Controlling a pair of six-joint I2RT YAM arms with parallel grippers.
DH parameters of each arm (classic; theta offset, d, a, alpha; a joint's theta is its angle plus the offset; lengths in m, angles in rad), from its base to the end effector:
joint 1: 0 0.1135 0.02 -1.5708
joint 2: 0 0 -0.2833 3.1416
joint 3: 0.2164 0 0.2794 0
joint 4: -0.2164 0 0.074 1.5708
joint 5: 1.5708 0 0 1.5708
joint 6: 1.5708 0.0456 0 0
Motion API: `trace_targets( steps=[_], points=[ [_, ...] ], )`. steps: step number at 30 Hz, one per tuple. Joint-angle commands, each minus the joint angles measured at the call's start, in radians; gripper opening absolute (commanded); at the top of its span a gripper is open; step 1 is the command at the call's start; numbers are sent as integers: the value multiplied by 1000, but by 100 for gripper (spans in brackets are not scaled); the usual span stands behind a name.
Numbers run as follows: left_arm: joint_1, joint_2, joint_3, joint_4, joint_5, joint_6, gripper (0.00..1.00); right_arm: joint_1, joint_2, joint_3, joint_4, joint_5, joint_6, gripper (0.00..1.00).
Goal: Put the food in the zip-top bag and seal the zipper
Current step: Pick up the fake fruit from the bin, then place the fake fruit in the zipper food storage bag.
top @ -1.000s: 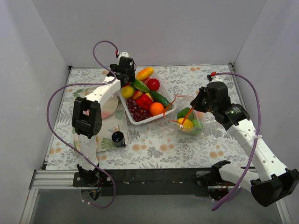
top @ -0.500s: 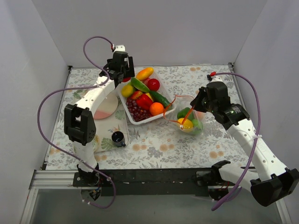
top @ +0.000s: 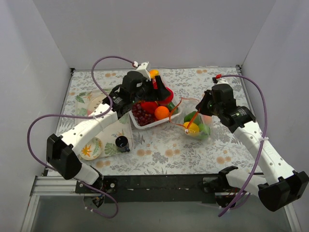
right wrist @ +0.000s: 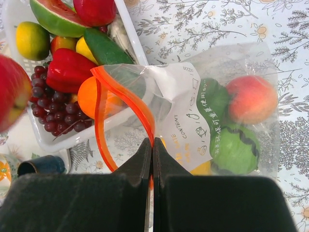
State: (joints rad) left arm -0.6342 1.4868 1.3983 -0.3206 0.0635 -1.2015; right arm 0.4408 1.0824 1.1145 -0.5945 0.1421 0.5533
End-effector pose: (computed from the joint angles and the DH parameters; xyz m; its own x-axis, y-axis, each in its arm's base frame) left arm 0.3068 -0.2293 0.3839 -0.7109 -0.6325 -0.3076 -0.0684 0.4975 -0.8647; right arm 0.2367 0.1045 0.3689 -0.5753 0.3038 -0.7594 -0.0137 0.9248 0.3803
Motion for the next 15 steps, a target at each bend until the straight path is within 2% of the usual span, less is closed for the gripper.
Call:
trace_targets(
  steps=[1, 11, 14, 15],
  points=[
    [-67, -40, -68, 97, 137, -125, 50, 4, -4, 28, 45, -1, 14, 1],
    [-203, 111, -47, 175, 125, -162, 53, 4, -24, 28, 32, 4, 19, 1],
    [-229, 162, -36, 183, 104, -152, 67, 4, -27, 28, 30, 2, 19, 1],
    [-231, 171, -32, 183, 101, -148, 75, 4, -26, 27, 30, 2, 19, 1]
  ],
)
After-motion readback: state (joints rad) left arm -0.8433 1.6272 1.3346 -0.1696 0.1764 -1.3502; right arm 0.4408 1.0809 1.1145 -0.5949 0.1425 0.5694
